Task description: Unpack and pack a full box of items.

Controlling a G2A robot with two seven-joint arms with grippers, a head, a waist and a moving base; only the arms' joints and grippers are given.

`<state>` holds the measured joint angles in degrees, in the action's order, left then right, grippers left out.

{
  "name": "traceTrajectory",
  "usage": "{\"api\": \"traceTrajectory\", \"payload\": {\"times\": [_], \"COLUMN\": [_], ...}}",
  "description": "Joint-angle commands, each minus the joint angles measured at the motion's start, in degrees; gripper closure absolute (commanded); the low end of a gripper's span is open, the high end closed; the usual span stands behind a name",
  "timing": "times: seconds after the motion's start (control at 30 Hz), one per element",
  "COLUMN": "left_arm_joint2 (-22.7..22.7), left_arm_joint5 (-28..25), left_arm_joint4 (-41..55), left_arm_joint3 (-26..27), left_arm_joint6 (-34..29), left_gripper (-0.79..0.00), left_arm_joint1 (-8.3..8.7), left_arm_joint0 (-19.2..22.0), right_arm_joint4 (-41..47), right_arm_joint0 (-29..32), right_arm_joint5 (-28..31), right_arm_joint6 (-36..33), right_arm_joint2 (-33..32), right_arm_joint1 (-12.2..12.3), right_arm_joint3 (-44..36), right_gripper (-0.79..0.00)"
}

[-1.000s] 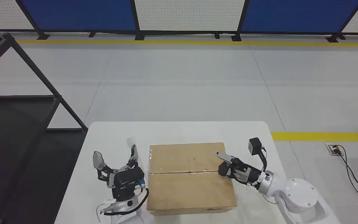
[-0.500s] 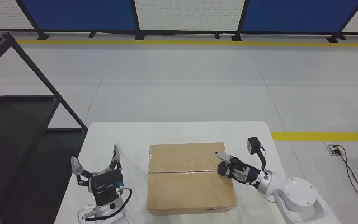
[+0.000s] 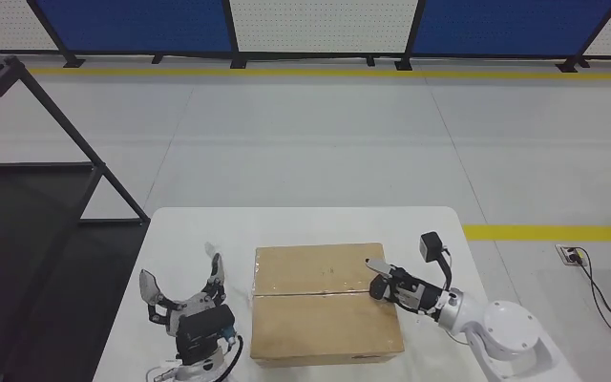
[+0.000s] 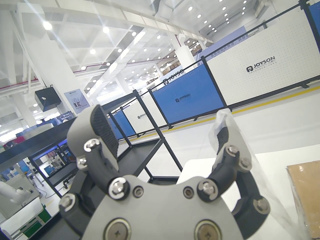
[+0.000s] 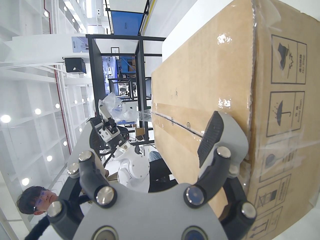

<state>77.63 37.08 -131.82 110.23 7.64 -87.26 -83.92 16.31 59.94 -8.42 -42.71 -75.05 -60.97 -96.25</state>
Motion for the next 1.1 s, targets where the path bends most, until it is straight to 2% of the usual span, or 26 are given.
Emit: {"api": "traceTrajectory", "payload": {"times": [0.0, 0.43, 1.07], "left_arm_joint2": [-0.9, -7.88, -11.36], "left_arm_joint5": [-0.19, -2.72, -2.79], "left_arm_joint4": [-1.0, -11.75, -21.31], "left_arm_joint3": [0.12, -0.72, -0.59], "left_arm_joint6": [0.7, -0.27, -1.71], "left_gripper": [-0.785, -0.785, -0.785], "left_arm_joint1": [-0.04, -0.57, -0.8], "left_arm_joint0": [-0.04, 1.15, 1.07], "right_arm_joint4": [-0.19, -1.47, -1.69], "right_arm_joint0": [-0.15, -0.97, -2.02], "right_arm_joint5": [-0.43, -2.58, -3.77], "right_arm_joint6": [-0.02, 0.09, 0.29], "right_arm_joint2": [0.06, 1.4, 2.41], "right_arm_joint1": [0.01, -0.1, -0.29], "right_arm_joint3": [-0.31, -1.44, -1.31], "right_gripper": [-0.785, -0.785, -0.785]}}
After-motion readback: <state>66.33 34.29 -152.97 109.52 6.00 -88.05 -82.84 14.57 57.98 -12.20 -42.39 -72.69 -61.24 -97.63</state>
